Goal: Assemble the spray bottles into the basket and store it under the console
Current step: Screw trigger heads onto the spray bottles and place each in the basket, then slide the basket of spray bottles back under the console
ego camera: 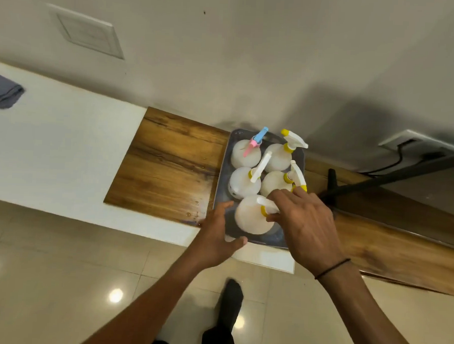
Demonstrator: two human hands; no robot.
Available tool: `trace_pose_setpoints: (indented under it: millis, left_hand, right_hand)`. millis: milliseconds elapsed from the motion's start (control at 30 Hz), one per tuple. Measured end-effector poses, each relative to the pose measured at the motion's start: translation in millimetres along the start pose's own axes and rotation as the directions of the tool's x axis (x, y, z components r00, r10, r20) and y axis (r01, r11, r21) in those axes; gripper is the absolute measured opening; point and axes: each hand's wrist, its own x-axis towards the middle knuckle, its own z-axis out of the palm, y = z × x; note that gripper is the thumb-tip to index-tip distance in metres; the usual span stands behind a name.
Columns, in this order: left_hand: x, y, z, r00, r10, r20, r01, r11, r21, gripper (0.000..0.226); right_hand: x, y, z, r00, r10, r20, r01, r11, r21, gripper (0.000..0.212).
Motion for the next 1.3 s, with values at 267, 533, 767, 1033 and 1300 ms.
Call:
trace_pose_setpoints:
  millis: [267,533,767,1033,1300]
  left_hand:
    - [23,-11,-11,0.949,-0.150,-0.279,0.120,0.985,-0.121,0.041]
    - [62,-14,-25,0.941,-0.152,-0.303,0.141,0.988,-0.056,0.044]
    - [85,-19,-20,0.954,-0.146,-0.263,0.154,0.988,0.011,0.046]
    - [138,-12,-30,0.966,-0.088,-0.243,0.097,0.995,0.029,0.047]
    - [163,-5,-27,0.964,-0.072,-0.254,0.120,0.976,0.181,0.046]
  right_hand:
    - [9,12,63,0.989,0.029,0.142,-0.010,0.991,-0.131,0.026]
    - [-23,16,66,0.959,0.276,-0.062,-0.276,0.961,0.007,0.071]
    - [-84,-16,76,0.366,0.929,0.050,-0.604,0.197,0.772,0.032]
    - [-80,-24,125,0.189,0.102,0.977,-0.236,-0.961,0.147,0.068]
    - [-24,-34,160,0.192,0.044,0.980,-0.064,-0.996,0.057,0.049]
